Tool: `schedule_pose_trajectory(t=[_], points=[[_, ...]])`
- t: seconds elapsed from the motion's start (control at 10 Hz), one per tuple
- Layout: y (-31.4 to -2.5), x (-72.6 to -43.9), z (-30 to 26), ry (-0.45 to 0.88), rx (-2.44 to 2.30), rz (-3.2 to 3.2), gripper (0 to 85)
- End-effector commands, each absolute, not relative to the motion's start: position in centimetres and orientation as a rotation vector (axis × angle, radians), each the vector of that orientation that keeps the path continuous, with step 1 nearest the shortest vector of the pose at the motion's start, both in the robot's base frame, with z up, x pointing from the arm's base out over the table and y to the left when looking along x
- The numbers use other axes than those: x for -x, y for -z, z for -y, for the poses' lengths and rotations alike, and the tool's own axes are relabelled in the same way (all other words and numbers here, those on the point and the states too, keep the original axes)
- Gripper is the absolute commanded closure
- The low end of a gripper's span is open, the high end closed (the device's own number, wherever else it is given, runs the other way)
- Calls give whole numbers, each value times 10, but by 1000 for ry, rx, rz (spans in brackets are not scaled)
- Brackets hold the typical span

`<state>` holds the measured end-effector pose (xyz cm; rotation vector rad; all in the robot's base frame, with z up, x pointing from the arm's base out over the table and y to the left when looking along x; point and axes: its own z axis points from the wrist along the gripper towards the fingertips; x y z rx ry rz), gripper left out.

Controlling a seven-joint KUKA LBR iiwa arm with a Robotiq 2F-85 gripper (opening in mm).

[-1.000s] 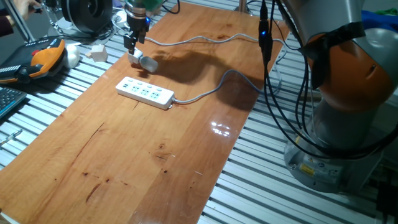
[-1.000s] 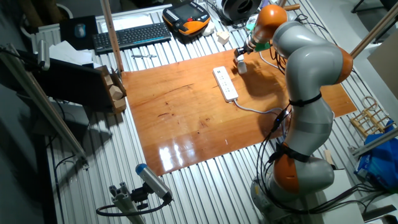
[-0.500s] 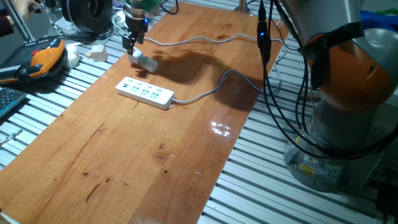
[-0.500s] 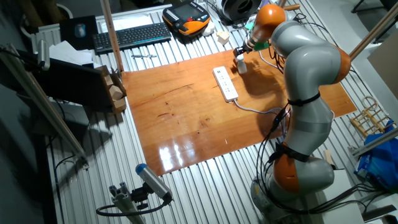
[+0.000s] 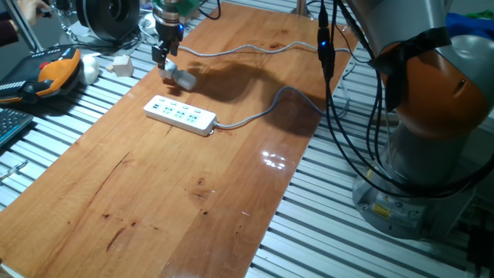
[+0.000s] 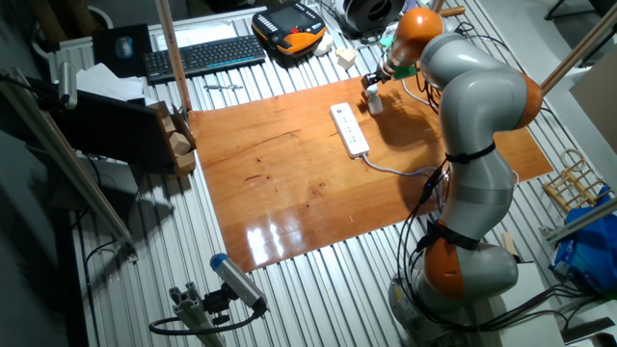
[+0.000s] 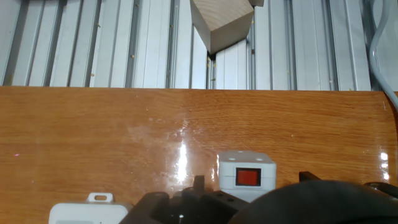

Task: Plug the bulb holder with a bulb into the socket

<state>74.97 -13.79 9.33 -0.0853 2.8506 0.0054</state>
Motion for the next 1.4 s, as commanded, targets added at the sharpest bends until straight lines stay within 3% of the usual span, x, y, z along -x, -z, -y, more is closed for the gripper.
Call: schedule_pose_trajectory(t=[0.0,1.3], points=[[-92,-750,137,-4,86,-2850,170],[-74,-755,139,17,46,-2819,170]])
